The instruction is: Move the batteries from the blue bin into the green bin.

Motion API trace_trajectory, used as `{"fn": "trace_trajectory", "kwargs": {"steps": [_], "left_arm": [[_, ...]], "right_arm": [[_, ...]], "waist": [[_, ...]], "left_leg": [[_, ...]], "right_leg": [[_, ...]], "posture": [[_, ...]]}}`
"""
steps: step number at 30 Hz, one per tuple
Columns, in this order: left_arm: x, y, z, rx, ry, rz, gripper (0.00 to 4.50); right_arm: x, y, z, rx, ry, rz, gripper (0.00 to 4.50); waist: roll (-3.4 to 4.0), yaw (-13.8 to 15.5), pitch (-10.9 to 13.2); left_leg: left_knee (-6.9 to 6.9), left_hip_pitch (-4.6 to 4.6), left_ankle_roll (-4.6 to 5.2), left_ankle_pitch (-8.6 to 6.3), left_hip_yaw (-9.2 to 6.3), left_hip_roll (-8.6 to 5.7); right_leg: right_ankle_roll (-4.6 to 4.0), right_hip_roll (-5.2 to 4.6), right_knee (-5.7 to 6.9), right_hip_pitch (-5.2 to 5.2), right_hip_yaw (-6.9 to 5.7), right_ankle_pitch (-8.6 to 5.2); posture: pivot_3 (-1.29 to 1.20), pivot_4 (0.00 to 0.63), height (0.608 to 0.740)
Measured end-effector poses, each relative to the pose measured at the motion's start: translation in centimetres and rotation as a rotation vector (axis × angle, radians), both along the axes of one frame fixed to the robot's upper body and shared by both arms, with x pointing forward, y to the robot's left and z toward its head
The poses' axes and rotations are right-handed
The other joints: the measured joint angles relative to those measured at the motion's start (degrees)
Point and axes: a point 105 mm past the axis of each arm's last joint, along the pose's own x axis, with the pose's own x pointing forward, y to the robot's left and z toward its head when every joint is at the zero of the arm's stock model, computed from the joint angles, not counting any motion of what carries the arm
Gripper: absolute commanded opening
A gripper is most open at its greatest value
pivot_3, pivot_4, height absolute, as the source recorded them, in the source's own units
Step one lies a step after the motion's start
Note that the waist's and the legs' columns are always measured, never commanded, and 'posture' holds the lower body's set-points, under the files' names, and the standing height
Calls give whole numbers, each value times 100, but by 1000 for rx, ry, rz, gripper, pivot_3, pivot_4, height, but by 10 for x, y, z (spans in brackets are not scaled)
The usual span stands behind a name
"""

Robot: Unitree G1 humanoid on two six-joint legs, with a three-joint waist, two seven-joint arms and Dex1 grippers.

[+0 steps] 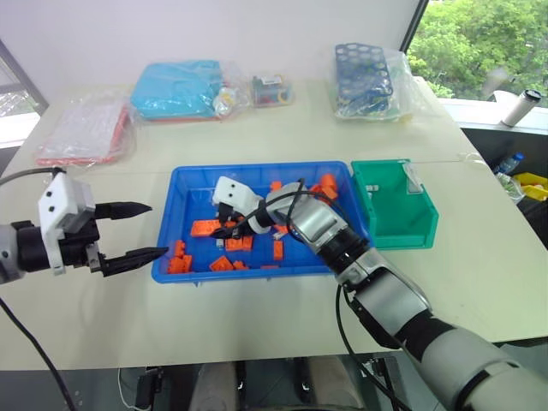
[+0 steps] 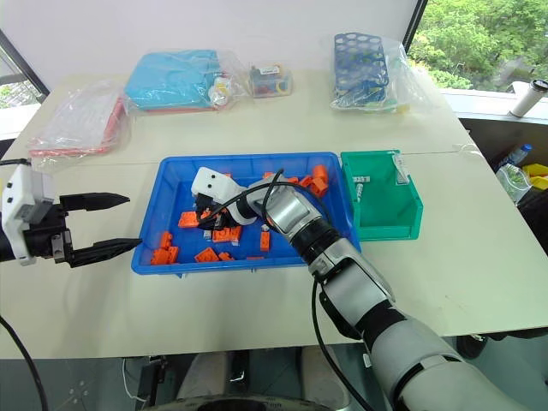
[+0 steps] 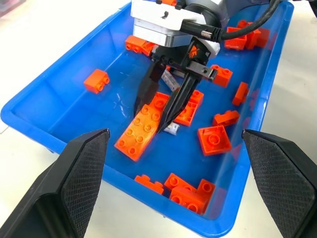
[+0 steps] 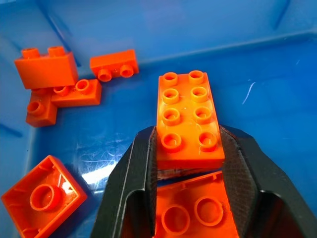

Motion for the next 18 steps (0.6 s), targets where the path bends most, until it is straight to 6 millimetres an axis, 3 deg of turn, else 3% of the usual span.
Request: {"fn": "trace_trajectory", "kwargs": {"steps": [8,13,14,18], "left_arm": [[5,-4,5,-4,-20,-16,4500],[7,-8,4,-4,-17,-31,4500],[7,-8,4,-4,-18,-30,4500],[8,-8,5,-3,-21,-28,4500]], "right_arm": [[6,0,8,23,-18,-27,1388],[29,6,23,39,-106,-129,1388],[34,5,23,39,-108,-152,2249],[42,-2,14,30,-86,-201,3993]], "waist": [[0,-2,0],[0,-35,0],[0,-39,0],[0,-53,0]], "left_leg": [[0,0,-1,0,-1,0],[-7,0,-3,2,0,0],[-7,0,-4,2,0,0],[-8,0,-4,2,-1,-1]], "right_leg": [[0,1,0,0,0,0],[0,1,-2,-2,0,0],[-1,0,-2,-2,0,0],[-1,-3,-3,-2,-1,0]], "posture": [[0,150,739],[0,150,739],[0,150,739],[0,150,739]]}}
